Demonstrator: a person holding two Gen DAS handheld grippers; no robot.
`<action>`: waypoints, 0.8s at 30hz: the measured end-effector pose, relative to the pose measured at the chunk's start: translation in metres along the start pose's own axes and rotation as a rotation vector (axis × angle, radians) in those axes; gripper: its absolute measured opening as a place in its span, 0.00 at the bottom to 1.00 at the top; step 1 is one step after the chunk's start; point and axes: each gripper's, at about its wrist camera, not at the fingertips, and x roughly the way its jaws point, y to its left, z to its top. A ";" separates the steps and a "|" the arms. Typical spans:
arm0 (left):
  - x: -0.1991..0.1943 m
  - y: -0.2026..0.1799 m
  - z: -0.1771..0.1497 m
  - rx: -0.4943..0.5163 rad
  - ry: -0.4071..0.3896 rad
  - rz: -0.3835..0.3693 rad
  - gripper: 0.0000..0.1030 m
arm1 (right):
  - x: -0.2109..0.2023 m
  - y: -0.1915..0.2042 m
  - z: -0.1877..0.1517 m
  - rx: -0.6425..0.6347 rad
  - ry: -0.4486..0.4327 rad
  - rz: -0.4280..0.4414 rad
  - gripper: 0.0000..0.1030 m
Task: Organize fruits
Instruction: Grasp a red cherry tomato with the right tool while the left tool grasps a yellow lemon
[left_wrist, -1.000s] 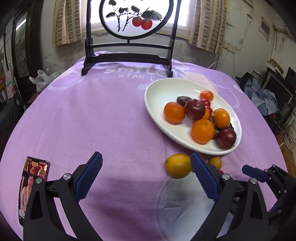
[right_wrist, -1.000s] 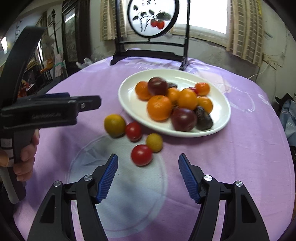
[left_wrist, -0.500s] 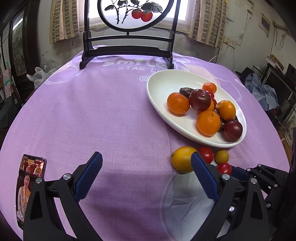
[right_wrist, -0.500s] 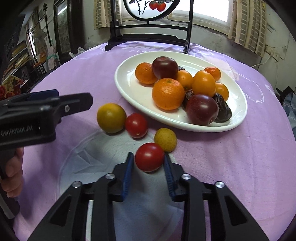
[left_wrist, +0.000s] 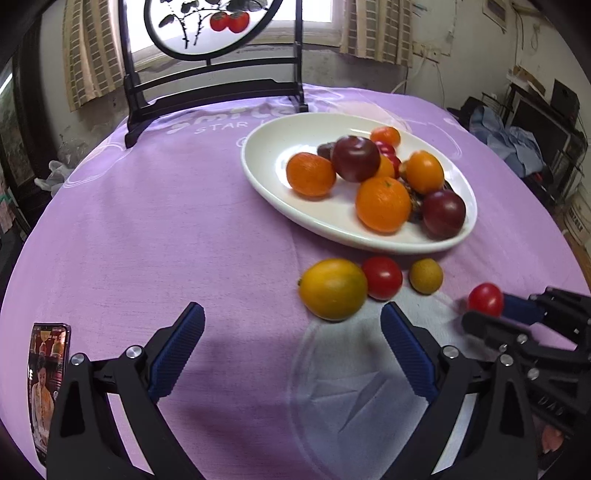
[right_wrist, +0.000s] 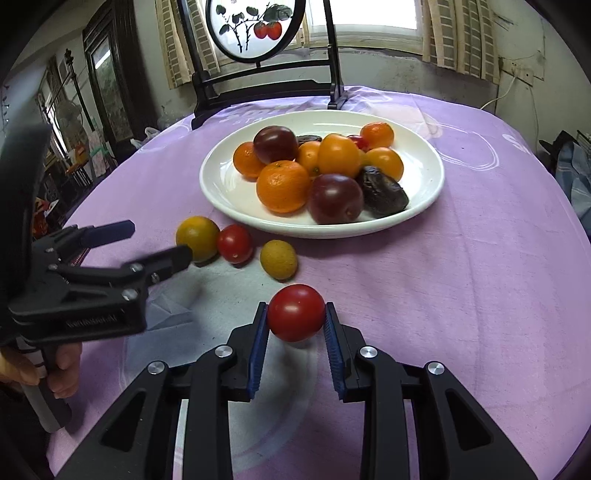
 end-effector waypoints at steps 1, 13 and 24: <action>0.002 -0.002 -0.001 0.008 0.007 -0.001 0.91 | -0.001 -0.001 0.000 0.001 -0.004 0.003 0.29; 0.029 -0.012 0.004 0.062 0.068 -0.037 0.73 | -0.011 -0.003 0.001 -0.004 -0.029 0.044 0.29; 0.024 -0.022 0.007 0.112 0.046 -0.083 0.39 | -0.013 -0.002 0.002 -0.011 -0.037 0.046 0.29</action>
